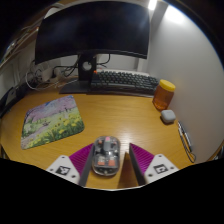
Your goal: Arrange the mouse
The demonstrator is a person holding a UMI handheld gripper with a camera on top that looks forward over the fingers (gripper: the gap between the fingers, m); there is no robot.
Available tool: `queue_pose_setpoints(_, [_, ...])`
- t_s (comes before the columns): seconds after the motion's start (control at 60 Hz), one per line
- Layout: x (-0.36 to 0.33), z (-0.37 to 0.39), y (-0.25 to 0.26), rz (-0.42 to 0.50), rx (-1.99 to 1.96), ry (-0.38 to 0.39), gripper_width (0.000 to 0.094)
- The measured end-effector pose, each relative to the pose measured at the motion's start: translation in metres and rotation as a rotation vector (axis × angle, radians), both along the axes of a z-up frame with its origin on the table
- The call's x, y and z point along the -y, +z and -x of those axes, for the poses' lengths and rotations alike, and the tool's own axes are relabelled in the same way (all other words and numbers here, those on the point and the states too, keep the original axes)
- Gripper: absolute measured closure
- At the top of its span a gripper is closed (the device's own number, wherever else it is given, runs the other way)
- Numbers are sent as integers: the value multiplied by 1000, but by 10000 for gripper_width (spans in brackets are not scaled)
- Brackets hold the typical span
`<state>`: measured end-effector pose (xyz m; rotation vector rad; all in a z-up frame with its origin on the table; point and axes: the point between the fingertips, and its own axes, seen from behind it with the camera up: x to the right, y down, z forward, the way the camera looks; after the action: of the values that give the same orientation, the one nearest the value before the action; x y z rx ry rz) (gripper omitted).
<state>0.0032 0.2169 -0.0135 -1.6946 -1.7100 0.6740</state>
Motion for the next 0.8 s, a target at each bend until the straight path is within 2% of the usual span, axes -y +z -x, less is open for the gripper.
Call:
queue_pose_setpoints(0.05, [5,1,-2,10,7,5,442])
queue_pose_setpoints(0.267, [1,0,5,-47,8,-39,583])
queue_pose_setpoints(0.433, [18,11,49,2,-29,-63,589])
queue_pose_setpoints(0.483, [30,21,69,7,-47,-49,589])
queue_pose_setpoints(0.633, [96,61,117,96,-95,-7,590])
queue_pose_setpoints(0.717, [141,81,122,115,-108,39,590])
queue_pose_setpoints(0.8, [187,97,104,131,-86,74,591])
